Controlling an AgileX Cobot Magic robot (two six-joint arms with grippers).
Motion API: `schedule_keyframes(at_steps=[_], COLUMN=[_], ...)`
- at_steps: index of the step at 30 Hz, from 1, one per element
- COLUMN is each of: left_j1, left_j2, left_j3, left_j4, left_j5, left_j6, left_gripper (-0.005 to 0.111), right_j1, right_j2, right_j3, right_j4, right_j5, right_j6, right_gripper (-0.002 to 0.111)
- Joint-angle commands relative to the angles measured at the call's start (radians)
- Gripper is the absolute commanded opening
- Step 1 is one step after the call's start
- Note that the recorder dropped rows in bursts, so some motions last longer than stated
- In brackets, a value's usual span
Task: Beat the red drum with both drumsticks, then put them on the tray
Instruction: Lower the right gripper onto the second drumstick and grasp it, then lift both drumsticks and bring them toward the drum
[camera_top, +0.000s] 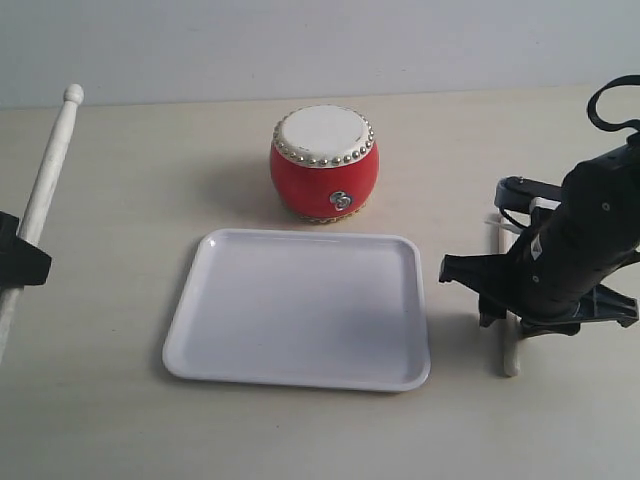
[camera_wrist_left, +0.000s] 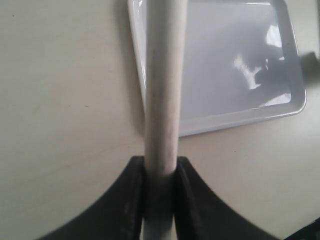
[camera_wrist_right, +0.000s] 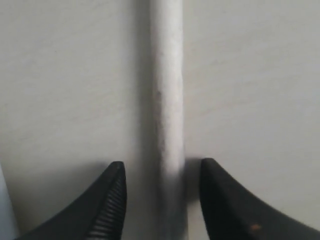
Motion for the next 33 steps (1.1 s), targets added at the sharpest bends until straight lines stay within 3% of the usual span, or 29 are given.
schedule_keyframes(at_steps=[1, 6, 13, 16, 21, 25, 33], left_j1=[0.001, 0.001, 0.001, 0.001, -0.007, -0.052, -0.204], left_j2=[-0.009, -0.009, -0.013, -0.020, -0.011, 0.059, 0.318], left_j3=[-0.007, -0.007, -0.007, -0.007, -0.011, -0.070, -0.334], left_j4=[0.000, 0.002, 0.015, 0.021, 0.023, 0.069, 0.151], left_j5=[0.008, 0.008, 0.050, 0.060, 0.014, 0.017, 0.009], left_j6=[-0.005, -0.005, -0.005, -0.003, -0.003, -0.027, -0.063], left_gripper=[0.000, 0.000, 0.000, 0.000, 0.000, 0.000, 0.000], right_j1=[-0.002, -0.002, -0.002, -0.002, -0.002, -0.002, -0.002], right_j2=[0.010, 0.010, -0.016, -0.087, -0.306, -0.433, -0.318], right_j3=[0.001, 0.001, 0.001, 0.001, -0.003, -0.096, -0.450], right_j4=[-0.030, -0.098, -0.109, -0.078, 0.132, 0.299, 0.297], right_j5=[0.016, 0.042, 0.111, 0.151, 0.207, 0.344, 0.728], right_j6=[0.004, 0.004, -0.051, -0.176, -0.513, -0.716, -0.790], right_gripper=[0.029, 0.000, 0.000, 0.000, 0.000, 0.000, 0.000])
